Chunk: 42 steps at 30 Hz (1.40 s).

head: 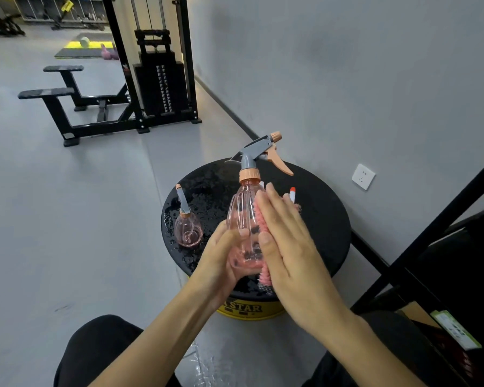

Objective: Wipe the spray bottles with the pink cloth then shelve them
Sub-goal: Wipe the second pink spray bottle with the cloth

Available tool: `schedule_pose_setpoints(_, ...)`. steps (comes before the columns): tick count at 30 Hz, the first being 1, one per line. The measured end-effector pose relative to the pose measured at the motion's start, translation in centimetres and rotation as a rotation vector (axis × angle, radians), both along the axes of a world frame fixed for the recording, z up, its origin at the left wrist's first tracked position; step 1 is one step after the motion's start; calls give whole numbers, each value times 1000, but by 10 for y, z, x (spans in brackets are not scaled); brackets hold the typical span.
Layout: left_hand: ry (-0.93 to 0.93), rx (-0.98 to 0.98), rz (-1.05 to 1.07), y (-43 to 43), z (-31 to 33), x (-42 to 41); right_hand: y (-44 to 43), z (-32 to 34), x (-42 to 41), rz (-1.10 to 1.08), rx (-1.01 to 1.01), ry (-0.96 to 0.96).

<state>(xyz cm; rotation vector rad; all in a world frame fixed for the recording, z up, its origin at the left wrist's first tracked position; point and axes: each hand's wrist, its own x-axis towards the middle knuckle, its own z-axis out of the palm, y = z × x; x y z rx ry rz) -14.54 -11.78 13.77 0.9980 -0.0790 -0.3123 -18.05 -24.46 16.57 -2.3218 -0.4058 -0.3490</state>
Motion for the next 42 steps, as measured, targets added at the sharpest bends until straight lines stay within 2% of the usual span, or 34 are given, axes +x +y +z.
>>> schedule_pose_setpoints(7,-2,59,-87,-4,1,-7,-1,7,23,15,43,-33)
schedule_pose_setpoints(16,36,10,-50,-3,8,-3,9,-9,-1,37,-23,-100)
schedule_pose_setpoints(22,36,92,-67,-2,3,-4,4,5,18,-10,67,-65)
schedule_pose_setpoints(29,55,-20,4,3,4,3,11,-14,-8,27,-36,-85)
schedule_pose_setpoints(31,26,-53,-40,1,3,2,10,-10,-4,38,-21,-80)
schedule_pose_setpoints(36,29,13,-68,-1,-4,-3,3,12,25,36,-3,-37)
schedule_pose_setpoints(42,71,-40,-24,2,-2,0,11,6,3,77,-185,-125)
